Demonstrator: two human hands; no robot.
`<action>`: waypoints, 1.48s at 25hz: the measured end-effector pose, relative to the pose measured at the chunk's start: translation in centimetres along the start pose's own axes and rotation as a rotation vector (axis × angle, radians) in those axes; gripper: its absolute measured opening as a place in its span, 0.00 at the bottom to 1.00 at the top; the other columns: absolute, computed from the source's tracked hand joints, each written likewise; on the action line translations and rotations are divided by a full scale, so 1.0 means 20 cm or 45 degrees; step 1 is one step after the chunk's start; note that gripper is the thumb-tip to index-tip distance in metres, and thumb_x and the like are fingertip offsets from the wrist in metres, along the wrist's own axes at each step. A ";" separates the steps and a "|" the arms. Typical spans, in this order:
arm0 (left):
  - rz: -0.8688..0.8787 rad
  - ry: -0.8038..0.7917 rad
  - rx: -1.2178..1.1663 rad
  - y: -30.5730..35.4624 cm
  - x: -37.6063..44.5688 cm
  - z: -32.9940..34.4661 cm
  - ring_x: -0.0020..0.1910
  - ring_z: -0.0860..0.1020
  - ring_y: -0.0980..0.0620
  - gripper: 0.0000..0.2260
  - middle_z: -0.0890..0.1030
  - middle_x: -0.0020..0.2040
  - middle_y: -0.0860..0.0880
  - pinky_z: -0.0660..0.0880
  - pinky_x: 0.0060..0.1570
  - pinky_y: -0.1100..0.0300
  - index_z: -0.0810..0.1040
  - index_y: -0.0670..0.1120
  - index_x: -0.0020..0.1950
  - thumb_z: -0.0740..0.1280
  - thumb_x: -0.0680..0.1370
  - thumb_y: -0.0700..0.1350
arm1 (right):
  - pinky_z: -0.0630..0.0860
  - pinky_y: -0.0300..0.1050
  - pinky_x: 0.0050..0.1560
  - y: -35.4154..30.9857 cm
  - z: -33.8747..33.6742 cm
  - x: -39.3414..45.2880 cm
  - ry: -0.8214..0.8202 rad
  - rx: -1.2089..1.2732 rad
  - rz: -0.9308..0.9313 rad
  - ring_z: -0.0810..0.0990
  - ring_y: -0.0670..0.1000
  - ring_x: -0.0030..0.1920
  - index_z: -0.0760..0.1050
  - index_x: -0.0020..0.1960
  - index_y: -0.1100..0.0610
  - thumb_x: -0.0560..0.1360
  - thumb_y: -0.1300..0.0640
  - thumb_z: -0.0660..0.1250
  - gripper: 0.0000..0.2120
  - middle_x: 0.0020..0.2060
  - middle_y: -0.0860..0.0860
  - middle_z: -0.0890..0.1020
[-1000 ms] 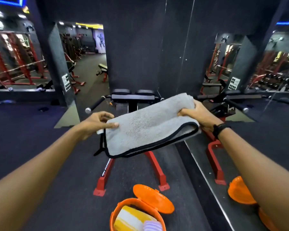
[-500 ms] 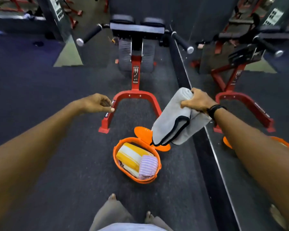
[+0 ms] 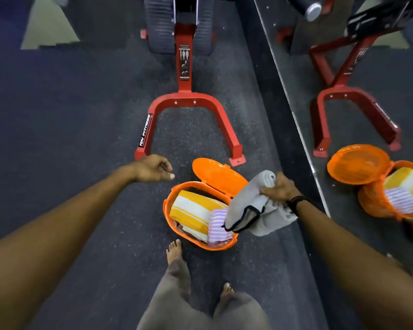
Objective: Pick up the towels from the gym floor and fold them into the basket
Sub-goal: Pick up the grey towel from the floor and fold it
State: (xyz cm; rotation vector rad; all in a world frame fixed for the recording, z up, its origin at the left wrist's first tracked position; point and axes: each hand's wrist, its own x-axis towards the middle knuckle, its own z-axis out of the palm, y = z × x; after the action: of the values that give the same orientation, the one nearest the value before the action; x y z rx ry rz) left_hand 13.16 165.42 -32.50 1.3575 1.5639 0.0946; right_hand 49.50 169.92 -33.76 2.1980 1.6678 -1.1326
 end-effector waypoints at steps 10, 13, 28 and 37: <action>0.223 -0.154 0.838 -0.71 1.14 0.77 0.76 0.56 0.42 0.30 0.58 0.77 0.42 0.53 0.74 0.48 0.55 0.53 0.78 0.58 0.78 0.61 | 0.75 0.36 0.57 0.29 1.05 0.76 -0.292 0.379 -0.181 0.78 0.46 0.58 0.70 0.63 0.59 0.50 0.28 0.74 0.51 0.57 0.51 0.80; 0.219 -0.262 1.116 -1.14 1.42 1.11 0.77 0.51 0.38 0.33 0.51 0.78 0.39 0.49 0.73 0.41 0.51 0.55 0.78 0.57 0.77 0.64 | 0.54 0.51 0.74 0.39 1.58 1.06 -0.350 -0.146 -0.259 0.51 0.57 0.77 0.49 0.78 0.49 0.50 0.15 0.50 0.65 0.77 0.57 0.53; 0.324 0.059 1.101 -1.57 1.71 1.54 0.74 0.58 0.33 0.35 0.60 0.76 0.38 0.51 0.65 0.28 0.55 0.55 0.77 0.51 0.74 0.70 | 0.66 0.64 0.67 0.66 2.14 1.33 0.060 -0.749 -0.683 0.63 0.64 0.72 0.53 0.77 0.45 0.69 0.39 0.68 0.42 0.75 0.57 0.62; 0.487 0.172 1.009 -1.94 1.94 1.74 0.74 0.54 0.32 0.40 0.54 0.77 0.36 0.50 0.66 0.29 0.43 0.53 0.78 0.53 0.73 0.70 | 0.59 0.69 0.68 0.86 2.50 1.57 0.187 -0.885 -0.874 0.57 0.67 0.73 0.53 0.78 0.45 0.73 0.36 0.53 0.35 0.76 0.60 0.57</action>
State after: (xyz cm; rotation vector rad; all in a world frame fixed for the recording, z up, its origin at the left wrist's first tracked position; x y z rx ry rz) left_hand 16.86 163.12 -97.34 2.3037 1.4870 -0.2313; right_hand 44.14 160.55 -94.20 1.3306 2.4831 -0.3493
